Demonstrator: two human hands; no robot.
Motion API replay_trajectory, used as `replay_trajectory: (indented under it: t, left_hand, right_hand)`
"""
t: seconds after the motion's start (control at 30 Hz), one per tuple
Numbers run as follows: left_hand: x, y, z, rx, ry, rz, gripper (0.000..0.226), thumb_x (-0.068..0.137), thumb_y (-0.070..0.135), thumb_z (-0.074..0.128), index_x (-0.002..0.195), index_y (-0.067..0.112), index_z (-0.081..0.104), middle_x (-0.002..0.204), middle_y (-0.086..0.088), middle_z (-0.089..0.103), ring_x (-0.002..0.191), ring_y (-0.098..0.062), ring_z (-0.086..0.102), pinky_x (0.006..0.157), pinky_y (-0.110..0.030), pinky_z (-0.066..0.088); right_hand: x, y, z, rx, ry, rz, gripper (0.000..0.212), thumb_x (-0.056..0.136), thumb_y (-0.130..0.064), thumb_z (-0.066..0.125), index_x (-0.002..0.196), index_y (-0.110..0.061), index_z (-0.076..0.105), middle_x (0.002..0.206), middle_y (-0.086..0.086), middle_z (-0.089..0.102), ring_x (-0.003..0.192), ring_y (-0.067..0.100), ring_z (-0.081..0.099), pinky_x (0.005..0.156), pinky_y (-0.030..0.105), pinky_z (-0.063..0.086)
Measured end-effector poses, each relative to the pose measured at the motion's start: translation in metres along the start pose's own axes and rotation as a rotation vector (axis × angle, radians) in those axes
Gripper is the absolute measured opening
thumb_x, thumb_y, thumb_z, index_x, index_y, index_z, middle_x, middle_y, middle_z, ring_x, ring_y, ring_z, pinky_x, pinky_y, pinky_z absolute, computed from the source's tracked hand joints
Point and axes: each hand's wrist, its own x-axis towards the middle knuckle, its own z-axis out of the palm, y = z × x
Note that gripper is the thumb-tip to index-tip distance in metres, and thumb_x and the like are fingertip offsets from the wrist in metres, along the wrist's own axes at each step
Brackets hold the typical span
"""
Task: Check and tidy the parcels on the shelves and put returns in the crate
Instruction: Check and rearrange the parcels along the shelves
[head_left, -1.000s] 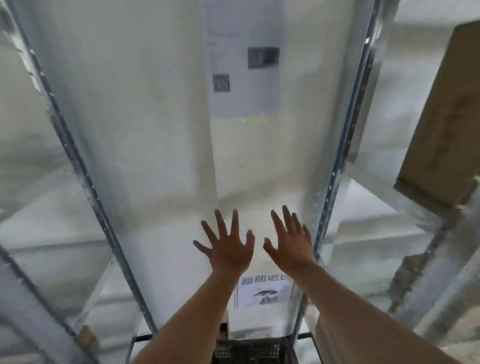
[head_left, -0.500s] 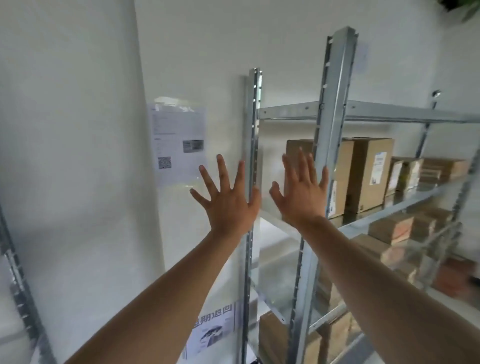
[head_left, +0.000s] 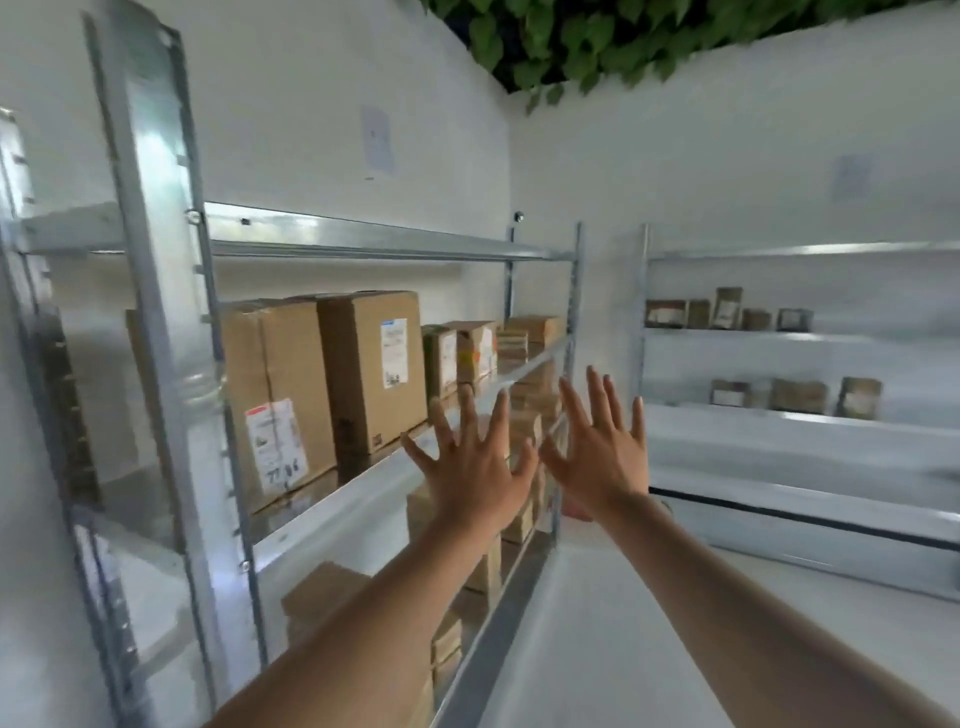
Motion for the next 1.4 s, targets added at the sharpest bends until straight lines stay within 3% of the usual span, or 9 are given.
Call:
replay_trajectory:
  t: [0.13, 0.27, 0.37, 0.67, 0.9, 1.03, 1.13, 1.23, 1.4]
  left_hand:
    - [0.070, 0.075, 0.085, 0.010, -0.105, 0.010, 0.075, 0.089, 0.077, -0.001, 0.155, 0.045, -0.018, 0.165, 0.000, -0.029, 0.151, -0.039, -0.025, 0.112, -0.077, -0.010]
    - [0.144, 0.129, 0.156, -0.016, -0.151, -0.019, 0.072, 0.095, 0.074, 0.007, 0.156, 0.044, -0.015, 0.164, 0.001, -0.031, 0.151, -0.038, -0.027, 0.113, -0.077, -0.007]
    - [0.205, 0.153, 0.200, -0.021, -0.172, -0.043, 0.073, 0.092, 0.075, 0.004, 0.156, 0.044, -0.015, 0.165, 0.001, -0.030, 0.151, -0.039, -0.025, 0.112, -0.078, -0.006]
    - [0.409, 0.161, 0.338, -0.013, -0.153, -0.041, 0.075, 0.092, 0.074, 0.008, 0.157, 0.042, -0.012, 0.169, -0.003, -0.016, 0.154, -0.039, -0.015, 0.113, -0.077, -0.004]
    - [0.585, 0.141, 0.434, -0.069, -0.177, -0.109, 0.073, 0.094, 0.072, 0.011, 0.157, 0.041, -0.011, 0.169, -0.003, -0.014, 0.154, -0.042, -0.009, 0.114, -0.076, 0.001]
    - [0.669, 0.143, 0.489, -0.087, -0.198, -0.160, 0.074, 0.093, 0.073, 0.009, 0.157, 0.042, -0.011, 0.170, -0.004, -0.011, 0.154, -0.044, -0.005, 0.114, -0.076, 0.001]
    - [0.717, 0.146, 0.540, -0.081, -0.218, -0.215, 0.074, 0.094, 0.073, 0.011, 0.157, 0.042, -0.011, 0.169, -0.004, -0.014, 0.154, -0.044, -0.008, 0.115, -0.075, -0.003]
    - [0.761, 0.143, 0.587, -0.075, -0.225, -0.318, 0.073, 0.096, 0.070, 0.016, 0.158, 0.042, -0.010, 0.169, -0.004, -0.016, 0.153, -0.044, -0.009, 0.115, -0.072, -0.002]
    - [0.833, 0.133, 0.646, -0.056, -0.078, -0.556, 0.075, 0.097, 0.064, 0.029, 0.159, 0.039, -0.006, 0.167, -0.010, -0.021, 0.153, -0.047, -0.004, 0.119, -0.068, 0.010]
  right_hand:
    - [0.041, 0.120, 0.040, -0.044, -0.055, 0.083, 0.086, 0.086, -0.073, 0.009, 0.161, -0.035, -0.006, 0.170, 0.003, -0.015, 0.157, 0.023, -0.013, 0.127, 0.054, 0.001]
    - [0.095, 0.213, 0.077, -0.043, -0.071, 0.133, 0.079, 0.096, -0.066, 0.029, 0.161, -0.036, -0.006, 0.171, 0.003, -0.010, 0.158, 0.023, -0.011, 0.128, 0.053, 0.003]
    - [0.139, 0.256, 0.112, -0.044, -0.082, 0.137, 0.080, 0.096, -0.068, 0.030, 0.160, -0.036, -0.007, 0.171, 0.003, -0.011, 0.158, 0.024, -0.010, 0.128, 0.053, 0.003]
    - [0.306, 0.314, 0.264, -0.011, -0.074, 0.094, 0.086, 0.084, -0.073, 0.010, 0.160, -0.038, -0.005, 0.170, 0.001, -0.012, 0.158, 0.023, -0.007, 0.128, 0.052, 0.004]
    - [0.470, 0.342, 0.370, -0.001, -0.098, 0.094, 0.081, 0.094, -0.066, 0.031, 0.161, -0.035, -0.002, 0.171, 0.001, -0.005, 0.158, 0.022, 0.000, 0.128, 0.051, 0.008]
    - [0.547, 0.367, 0.425, 0.026, -0.105, 0.065, 0.081, 0.092, -0.068, 0.025, 0.161, -0.036, -0.002, 0.171, 0.000, -0.006, 0.158, 0.022, -0.001, 0.128, 0.052, 0.009]
    - [0.598, 0.390, 0.476, 0.071, -0.119, 0.053, 0.081, 0.091, -0.068, 0.021, 0.161, -0.036, -0.002, 0.171, -0.001, -0.006, 0.158, 0.022, -0.001, 0.128, 0.051, 0.008]
    - [0.648, 0.412, 0.535, 0.126, -0.162, 0.002, 0.079, 0.096, -0.063, 0.033, 0.161, -0.036, -0.004, 0.171, -0.001, -0.007, 0.158, 0.020, -0.003, 0.128, 0.050, 0.006]
    - [0.733, 0.440, 0.623, 0.238, -0.246, -0.112, 0.077, 0.098, -0.063, 0.035, 0.161, -0.037, -0.001, 0.171, -0.001, -0.005, 0.158, 0.022, -0.001, 0.129, 0.047, 0.006]
